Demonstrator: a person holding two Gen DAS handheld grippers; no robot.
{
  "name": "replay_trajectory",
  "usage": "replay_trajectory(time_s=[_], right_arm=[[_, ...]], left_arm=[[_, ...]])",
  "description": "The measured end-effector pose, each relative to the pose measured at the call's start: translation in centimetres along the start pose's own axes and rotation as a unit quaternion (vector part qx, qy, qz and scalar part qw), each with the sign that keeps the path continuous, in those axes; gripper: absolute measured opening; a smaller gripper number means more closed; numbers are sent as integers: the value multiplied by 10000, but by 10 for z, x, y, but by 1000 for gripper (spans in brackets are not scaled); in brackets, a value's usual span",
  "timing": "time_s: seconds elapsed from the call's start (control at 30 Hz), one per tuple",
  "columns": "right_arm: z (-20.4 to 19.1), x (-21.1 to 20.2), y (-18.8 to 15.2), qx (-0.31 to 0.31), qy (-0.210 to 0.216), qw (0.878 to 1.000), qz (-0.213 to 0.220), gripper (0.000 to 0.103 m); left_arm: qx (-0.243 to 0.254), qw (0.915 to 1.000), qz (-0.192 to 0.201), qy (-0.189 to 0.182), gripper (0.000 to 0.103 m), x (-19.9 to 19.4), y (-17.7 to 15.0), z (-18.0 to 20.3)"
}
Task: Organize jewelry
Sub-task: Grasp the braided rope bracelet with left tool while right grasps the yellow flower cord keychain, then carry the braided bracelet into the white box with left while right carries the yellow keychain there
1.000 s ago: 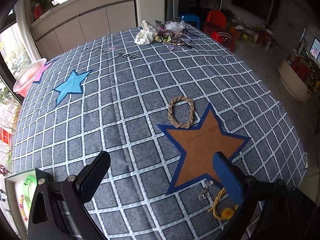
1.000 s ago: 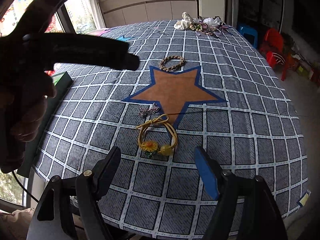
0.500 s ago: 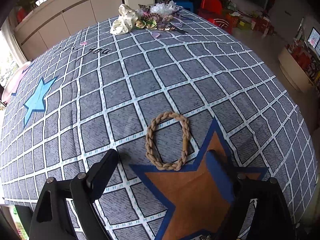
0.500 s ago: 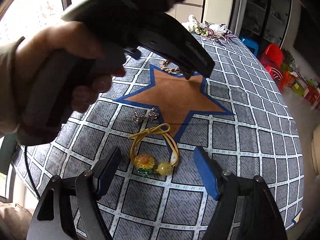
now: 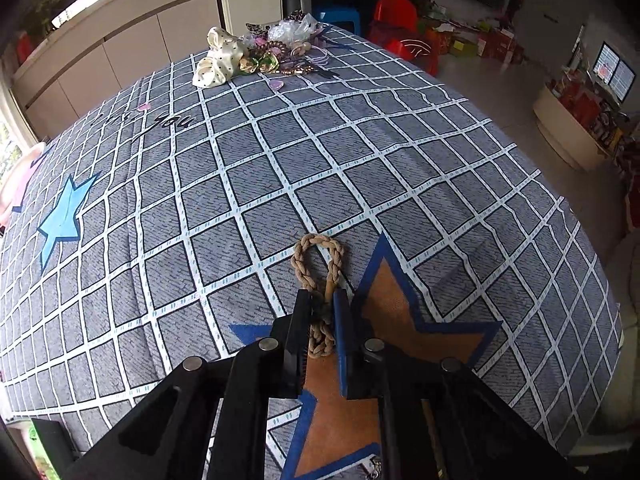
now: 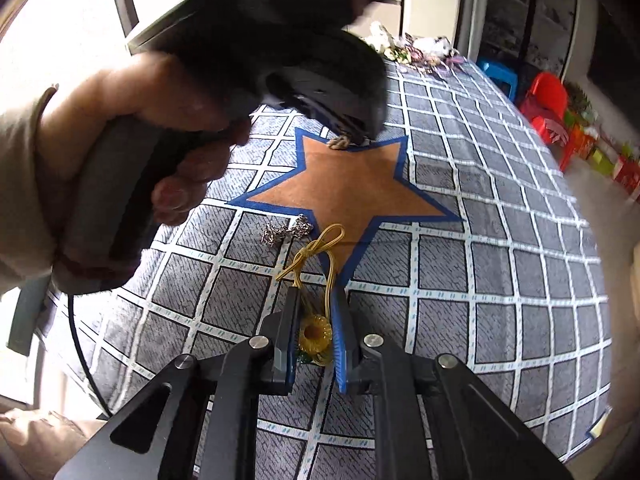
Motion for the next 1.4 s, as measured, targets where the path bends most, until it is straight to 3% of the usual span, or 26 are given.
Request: replay_trajectory(time_s=[0.33,0.63,1.07,1.4], right_arm=[[42,-22,6,1035,618,9927,33,16],[48,-41,14,1154,684,9908,178,16],[-19,-70,34,586,947,9930,406,16],[-95,-87,47,-72,1173,9917,514,16]], left_arm=[[115,9989,425,145,19,-71,-25,-2],[-260,9963,792,231,19,-134,-74,-21],[-677,9887,1093,774,19,-189,-147,-56],[-1167,9795,1351,936,19,-220,-197,-93]])
Point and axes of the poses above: each gripper's, at about its wrist camera, not at the fingertips, and x roughly the way its jaws point, z to its right, y to its top, the point moved 7 cm from there along x, roughly the way its jaws point, and after that the axes turned 9 degrees about -y, right-handed, at the moved point
